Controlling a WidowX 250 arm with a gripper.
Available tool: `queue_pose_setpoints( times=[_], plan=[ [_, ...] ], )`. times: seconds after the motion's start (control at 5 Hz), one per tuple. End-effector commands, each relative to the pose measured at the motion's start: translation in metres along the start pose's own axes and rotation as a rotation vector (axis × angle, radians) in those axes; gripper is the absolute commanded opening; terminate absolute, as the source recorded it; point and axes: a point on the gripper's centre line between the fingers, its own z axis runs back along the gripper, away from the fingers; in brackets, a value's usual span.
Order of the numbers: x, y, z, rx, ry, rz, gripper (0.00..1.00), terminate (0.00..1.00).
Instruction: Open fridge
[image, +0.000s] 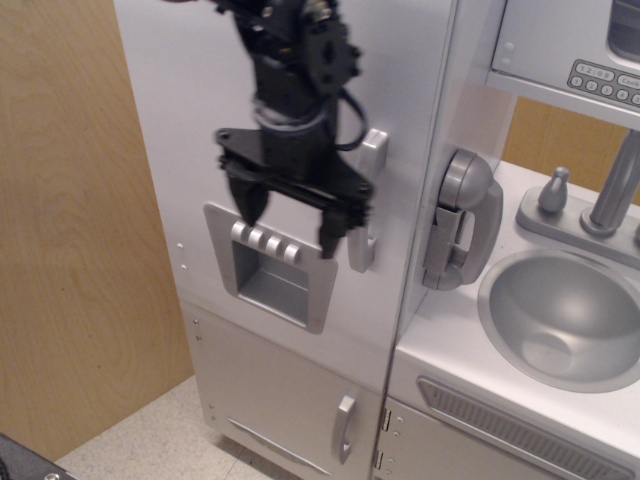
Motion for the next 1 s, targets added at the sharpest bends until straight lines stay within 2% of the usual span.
queue_pose_setpoints(
  times=[0.0,0.4,0.6,0.8],
  plan=[
    [0.028,-0.030,0.021,-0.006,-0.172,0.000,1.00,0.00],
    [0.052,-0.027,0.008,0.028,-0.208,0.031,1.00,0.00],
    [0.055,-0.022,0.002,0.040,-0.234,0.009,1.00,0.00],
    [0.052,-0.019,-0.001,0.019,-0.248,-0.083,0.00,0.00]
  ],
)
